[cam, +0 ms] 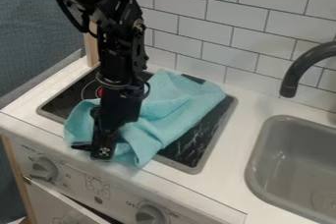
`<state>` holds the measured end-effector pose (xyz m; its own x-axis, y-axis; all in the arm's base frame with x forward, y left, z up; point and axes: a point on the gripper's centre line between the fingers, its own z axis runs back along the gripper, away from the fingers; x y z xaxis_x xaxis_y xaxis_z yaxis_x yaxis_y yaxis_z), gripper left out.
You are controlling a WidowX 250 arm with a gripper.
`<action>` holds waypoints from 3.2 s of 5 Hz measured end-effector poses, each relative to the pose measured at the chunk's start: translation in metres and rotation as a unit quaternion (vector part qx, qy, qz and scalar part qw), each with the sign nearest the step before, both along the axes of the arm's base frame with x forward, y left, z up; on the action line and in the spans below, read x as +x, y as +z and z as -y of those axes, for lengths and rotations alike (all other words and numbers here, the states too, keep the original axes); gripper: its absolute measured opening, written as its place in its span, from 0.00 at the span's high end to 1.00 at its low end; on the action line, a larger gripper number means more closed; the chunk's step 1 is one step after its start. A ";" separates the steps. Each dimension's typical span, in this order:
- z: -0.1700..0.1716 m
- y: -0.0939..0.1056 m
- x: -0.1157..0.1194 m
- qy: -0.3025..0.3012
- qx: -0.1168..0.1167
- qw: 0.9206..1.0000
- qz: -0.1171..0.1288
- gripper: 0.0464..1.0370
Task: Fold cloth from bottom to top
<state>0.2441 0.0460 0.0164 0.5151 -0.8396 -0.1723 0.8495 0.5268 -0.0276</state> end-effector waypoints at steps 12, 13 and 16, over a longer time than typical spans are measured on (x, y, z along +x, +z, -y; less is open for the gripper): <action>0.023 0.002 0.131 0.017 -0.036 0.999 0.010 0.98; 0.022 0.002 0.133 0.020 -0.034 0.999 0.012 0.95; 0.027 0.029 0.125 0.052 -0.045 0.997 0.037 0.22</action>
